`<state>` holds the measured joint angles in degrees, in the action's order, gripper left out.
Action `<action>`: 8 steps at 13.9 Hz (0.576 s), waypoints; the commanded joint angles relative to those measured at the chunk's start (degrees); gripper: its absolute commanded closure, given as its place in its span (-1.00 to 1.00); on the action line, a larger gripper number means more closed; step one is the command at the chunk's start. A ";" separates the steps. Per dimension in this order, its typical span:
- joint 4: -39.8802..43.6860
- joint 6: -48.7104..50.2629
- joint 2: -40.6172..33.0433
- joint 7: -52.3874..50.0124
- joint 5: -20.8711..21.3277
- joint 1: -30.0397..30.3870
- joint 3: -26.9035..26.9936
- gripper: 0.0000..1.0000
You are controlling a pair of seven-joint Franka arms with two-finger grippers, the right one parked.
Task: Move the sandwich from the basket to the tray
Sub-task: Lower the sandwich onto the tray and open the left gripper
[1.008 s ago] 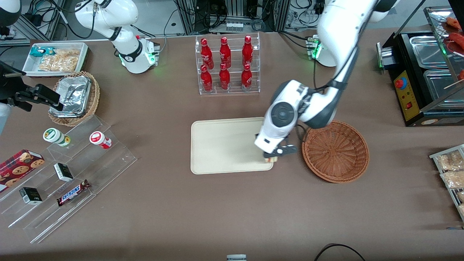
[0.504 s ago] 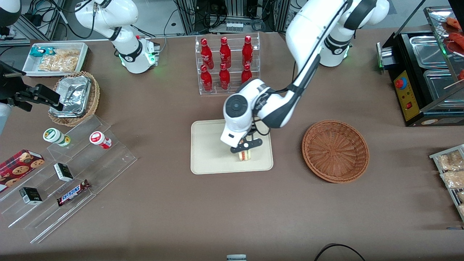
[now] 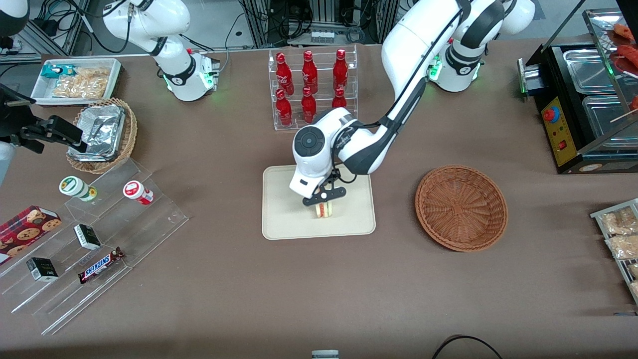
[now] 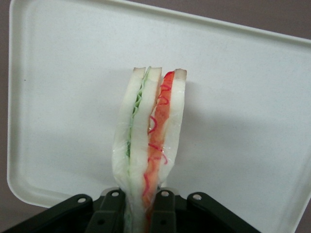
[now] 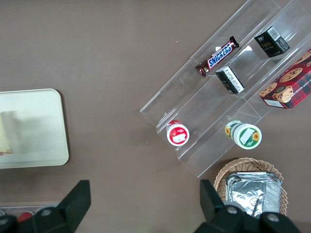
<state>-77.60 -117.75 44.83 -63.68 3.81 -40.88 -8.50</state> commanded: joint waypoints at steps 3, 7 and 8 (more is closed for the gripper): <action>1.93 -1.60 2.45 -0.74 0.50 -0.25 -0.11 0.82; 1.93 -2.66 1.58 -0.22 -2.32 0.01 -0.03 -1.00; 2.01 -2.22 0.97 -0.30 -2.06 -0.07 0.06 -1.00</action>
<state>-76.92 -120.89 46.43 -63.68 2.38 -40.76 -8.59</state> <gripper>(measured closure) 0.498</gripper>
